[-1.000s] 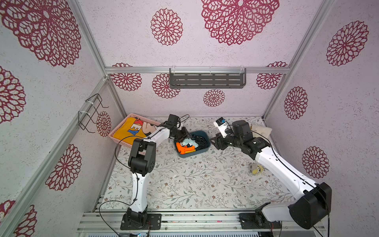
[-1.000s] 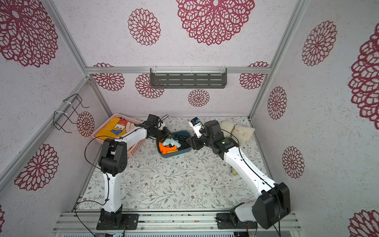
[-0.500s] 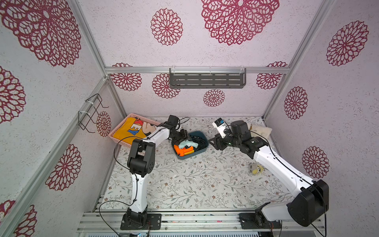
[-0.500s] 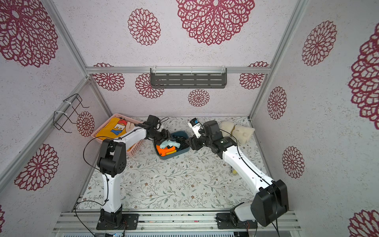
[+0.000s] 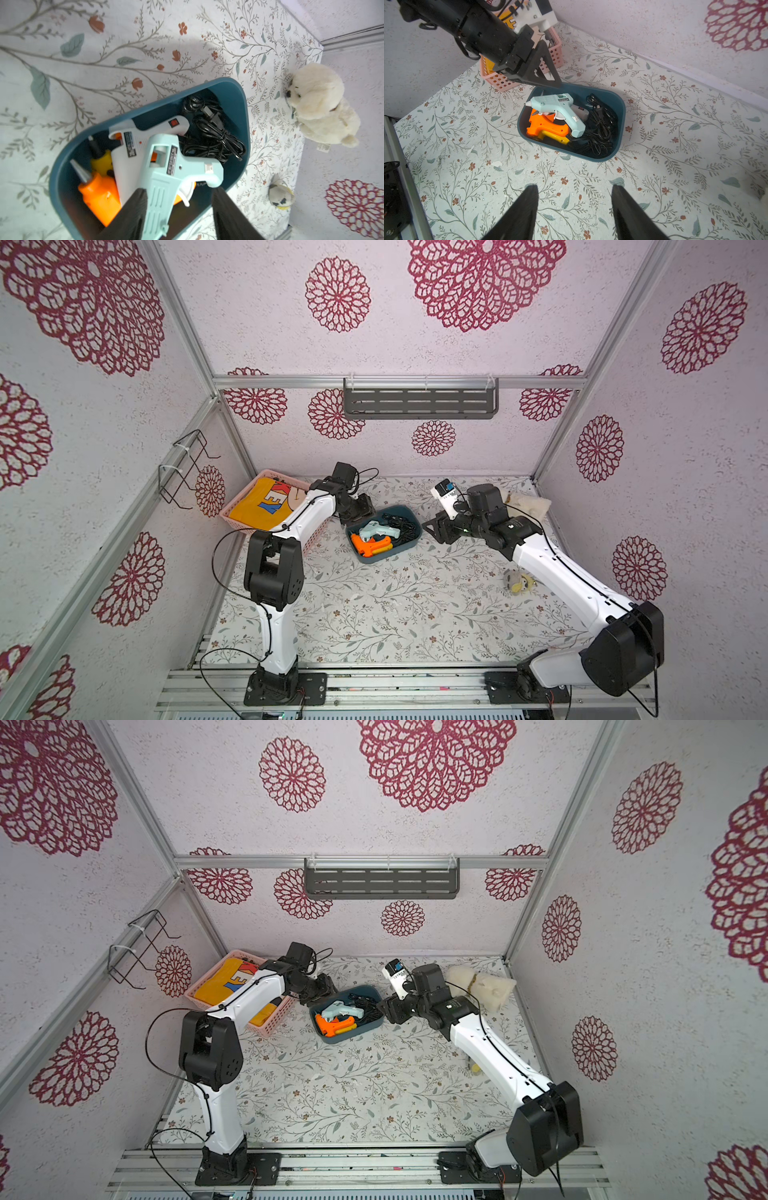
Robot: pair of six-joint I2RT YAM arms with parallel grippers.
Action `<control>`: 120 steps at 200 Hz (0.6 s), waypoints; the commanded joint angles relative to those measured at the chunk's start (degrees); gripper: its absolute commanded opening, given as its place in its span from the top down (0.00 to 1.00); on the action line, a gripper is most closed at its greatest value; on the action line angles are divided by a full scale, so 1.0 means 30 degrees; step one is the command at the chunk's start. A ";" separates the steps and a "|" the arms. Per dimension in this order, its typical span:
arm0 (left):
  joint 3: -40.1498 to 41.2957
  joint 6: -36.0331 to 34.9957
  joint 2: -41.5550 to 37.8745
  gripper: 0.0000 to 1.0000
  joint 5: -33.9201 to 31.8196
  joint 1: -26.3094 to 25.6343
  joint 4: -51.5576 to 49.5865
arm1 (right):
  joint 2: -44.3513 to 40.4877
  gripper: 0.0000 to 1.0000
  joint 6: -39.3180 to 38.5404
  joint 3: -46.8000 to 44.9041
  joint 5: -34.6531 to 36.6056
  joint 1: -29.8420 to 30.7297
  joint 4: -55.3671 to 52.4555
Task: Put the hot melt glue gun into the storage box
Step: Place the hot melt adhesive gun in the storage box.
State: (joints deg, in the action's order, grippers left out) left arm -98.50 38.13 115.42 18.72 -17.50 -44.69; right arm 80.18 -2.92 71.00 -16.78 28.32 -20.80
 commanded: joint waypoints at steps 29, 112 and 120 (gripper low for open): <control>0.1824 0.0079 -0.0519 0.69 0.0017 -0.0356 -0.0534 | -0.0009 0.37 0.0269 0.0373 -0.0586 -0.0216 0.0652; 0.0399 -0.1439 0.1352 0.61 -0.2661 -0.0379 -0.2313 | -0.0066 0.37 0.0330 0.0202 -0.0619 -0.0253 0.0720; 0.0043 -0.1669 0.1414 0.59 -0.2958 -0.0368 -0.2582 | -0.0067 0.37 0.0331 0.0208 -0.0611 -0.0269 0.0693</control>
State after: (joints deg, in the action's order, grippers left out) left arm -96.38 35.94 117.30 14.00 -18.15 -45.91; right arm 80.29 -2.83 71.00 -17.85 28.14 -20.36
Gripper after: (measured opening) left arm 0.388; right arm 0.627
